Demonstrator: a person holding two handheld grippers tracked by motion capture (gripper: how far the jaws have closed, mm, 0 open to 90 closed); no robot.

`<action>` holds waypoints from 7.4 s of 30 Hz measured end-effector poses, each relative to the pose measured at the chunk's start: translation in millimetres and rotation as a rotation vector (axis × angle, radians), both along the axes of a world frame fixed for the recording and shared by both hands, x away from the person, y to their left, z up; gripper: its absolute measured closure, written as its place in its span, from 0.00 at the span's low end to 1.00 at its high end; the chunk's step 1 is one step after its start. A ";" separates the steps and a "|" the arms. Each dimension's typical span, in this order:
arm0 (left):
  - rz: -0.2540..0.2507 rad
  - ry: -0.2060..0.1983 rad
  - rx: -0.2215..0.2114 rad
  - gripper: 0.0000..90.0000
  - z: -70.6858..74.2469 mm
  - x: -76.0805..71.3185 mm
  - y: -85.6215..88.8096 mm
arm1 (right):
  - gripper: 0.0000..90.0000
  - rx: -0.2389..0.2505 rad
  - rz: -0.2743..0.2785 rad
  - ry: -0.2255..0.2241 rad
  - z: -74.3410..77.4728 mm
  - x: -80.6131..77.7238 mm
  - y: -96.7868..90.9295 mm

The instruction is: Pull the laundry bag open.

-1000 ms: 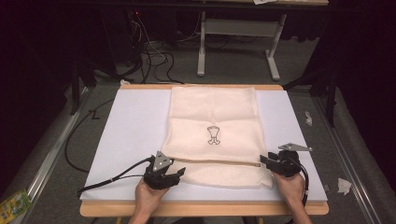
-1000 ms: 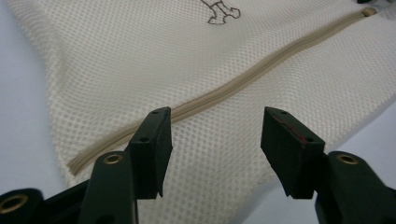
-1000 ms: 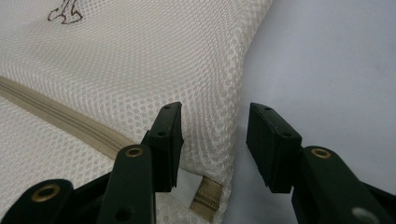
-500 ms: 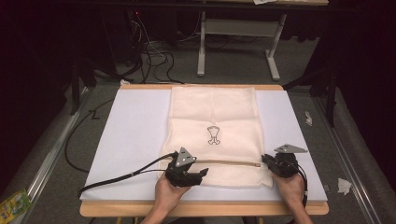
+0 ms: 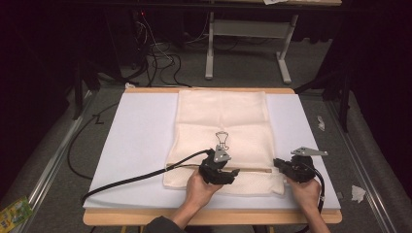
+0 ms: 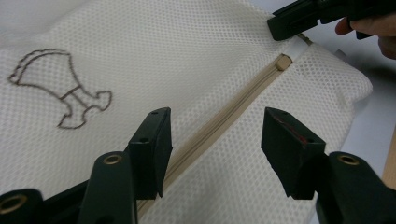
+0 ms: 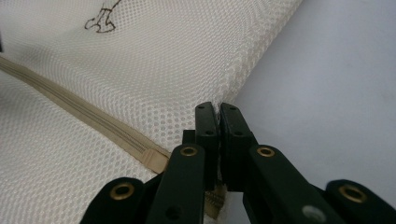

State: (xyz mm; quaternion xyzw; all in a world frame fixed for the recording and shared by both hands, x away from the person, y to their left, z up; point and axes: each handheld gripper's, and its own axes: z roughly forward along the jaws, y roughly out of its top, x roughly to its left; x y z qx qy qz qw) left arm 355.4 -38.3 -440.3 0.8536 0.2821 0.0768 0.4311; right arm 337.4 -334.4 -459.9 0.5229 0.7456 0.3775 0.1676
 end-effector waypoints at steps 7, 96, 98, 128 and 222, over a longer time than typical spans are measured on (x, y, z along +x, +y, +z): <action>-0.042 0.014 -0.013 0.51 -3.9 4.2 -30.9 | 0.98 0.005 0.014 0.000 5.1 -1.3 0.4; -0.148 0.128 -0.154 0.85 -29.5 13.8 -92.7 | 0.99 0.073 0.065 -0.021 21.9 2.2 9.0; -0.135 0.157 -0.169 0.84 -33.3 17.3 -94.7 | 0.99 0.072 0.068 -0.023 20.9 2.4 9.2; -0.129 0.204 -0.269 0.89 -30.6 21.8 -88.8 | 0.99 0.076 0.059 -0.016 19.8 1.9 6.0; -0.127 0.104 -0.114 0.97 -17.0 18.8 -64.6 | 0.99 -0.036 0.043 -0.015 14.1 4.2 1.4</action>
